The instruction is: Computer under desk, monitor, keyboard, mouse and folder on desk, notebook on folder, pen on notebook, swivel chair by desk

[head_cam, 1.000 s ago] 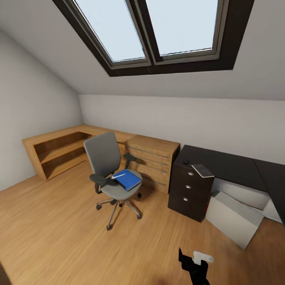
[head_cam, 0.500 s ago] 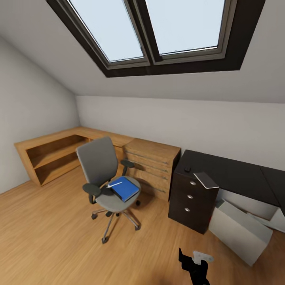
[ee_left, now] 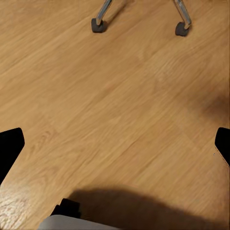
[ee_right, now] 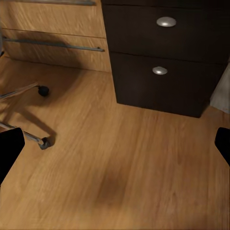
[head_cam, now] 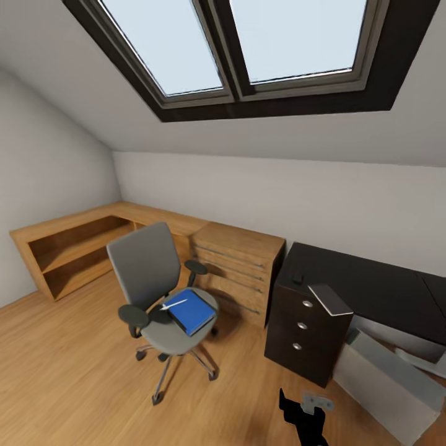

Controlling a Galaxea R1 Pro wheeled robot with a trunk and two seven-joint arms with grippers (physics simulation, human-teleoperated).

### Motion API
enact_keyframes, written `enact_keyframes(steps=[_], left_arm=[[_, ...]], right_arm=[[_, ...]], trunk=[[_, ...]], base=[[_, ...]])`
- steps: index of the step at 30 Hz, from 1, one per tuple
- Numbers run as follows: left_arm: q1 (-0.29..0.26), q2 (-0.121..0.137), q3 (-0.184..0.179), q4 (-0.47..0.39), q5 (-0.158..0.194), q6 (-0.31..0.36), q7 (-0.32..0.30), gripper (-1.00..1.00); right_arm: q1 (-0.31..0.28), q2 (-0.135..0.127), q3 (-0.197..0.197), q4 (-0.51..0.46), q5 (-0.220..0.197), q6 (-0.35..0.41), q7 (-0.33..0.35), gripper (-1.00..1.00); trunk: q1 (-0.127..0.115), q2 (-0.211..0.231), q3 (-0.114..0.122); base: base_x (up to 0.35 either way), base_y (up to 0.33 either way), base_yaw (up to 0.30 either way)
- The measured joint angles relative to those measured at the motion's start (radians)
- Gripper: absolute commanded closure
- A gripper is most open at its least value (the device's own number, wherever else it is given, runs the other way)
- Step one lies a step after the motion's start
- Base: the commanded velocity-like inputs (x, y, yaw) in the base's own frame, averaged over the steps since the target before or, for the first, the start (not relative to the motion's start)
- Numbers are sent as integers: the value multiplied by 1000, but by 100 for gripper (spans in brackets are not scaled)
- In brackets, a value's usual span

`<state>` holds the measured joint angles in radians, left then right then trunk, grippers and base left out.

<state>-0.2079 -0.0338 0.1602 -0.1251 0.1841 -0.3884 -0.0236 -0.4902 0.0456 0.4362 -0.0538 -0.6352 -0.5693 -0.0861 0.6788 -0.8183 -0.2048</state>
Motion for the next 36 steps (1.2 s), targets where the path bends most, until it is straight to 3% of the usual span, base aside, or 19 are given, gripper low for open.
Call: enact_keyframes(steps=[4, 22, 36], left_arm=[[0, 1, 0, 1, 0, 0, 0, -100], [0, 2, 0, 2, 0, 1, 0, -100], [0, 5, 0, 3, -1, 1, 3, -100]], right_arm=[[0, 0, 0, 0, 0, 0, 0, -100], [0, 0, 0, 0, 3, 0, 0, -100], [0, -1, 0, 0, 2, 1, 0, -100]], trunk=[[-15, 28, 13], [-15, 28, 13], [-15, 28, 13]], base=[[336, -1, 0], [84, -4, 0], [1, -198, 0]])
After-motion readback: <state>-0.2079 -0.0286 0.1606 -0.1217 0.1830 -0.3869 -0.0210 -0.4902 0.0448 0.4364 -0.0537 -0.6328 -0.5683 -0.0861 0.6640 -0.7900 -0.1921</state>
